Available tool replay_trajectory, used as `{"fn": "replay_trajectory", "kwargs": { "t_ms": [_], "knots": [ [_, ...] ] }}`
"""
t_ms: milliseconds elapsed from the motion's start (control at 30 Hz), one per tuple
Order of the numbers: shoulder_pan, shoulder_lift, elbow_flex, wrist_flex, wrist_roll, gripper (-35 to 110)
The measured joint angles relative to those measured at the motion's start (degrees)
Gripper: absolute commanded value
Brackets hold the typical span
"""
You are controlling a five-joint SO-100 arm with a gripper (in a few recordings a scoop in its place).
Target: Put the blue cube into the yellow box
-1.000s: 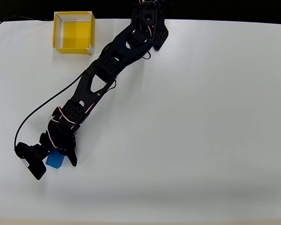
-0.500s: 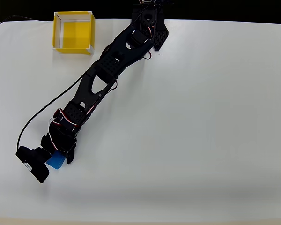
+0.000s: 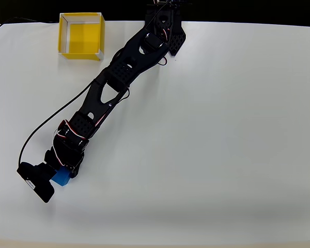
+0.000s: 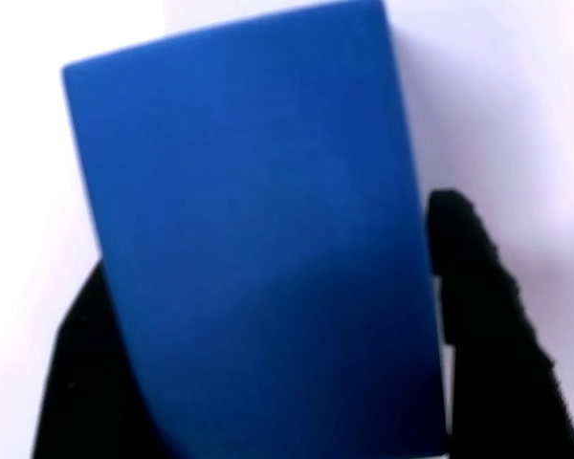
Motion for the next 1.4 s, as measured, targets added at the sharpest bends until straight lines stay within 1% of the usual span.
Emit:
{"fn": "replay_trajectory", "kwargs": {
  "t_ms": [300,467,633,900,1100,1400],
  "knots": [
    [0.1,2.6,0.0,5.0,-0.8,19],
    [0.5,12.6,8.8,5.3,-0.9,18],
    [3.3,24.7,19.4,6.1,-0.8,19],
    [14.6,49.2,40.8,7.1,-0.8,19],
    [25.4,65.7,49.1,9.8,-0.8,19],
    [40.3,75.8,59.9,13.5,-3.0,18]
  ]
}}
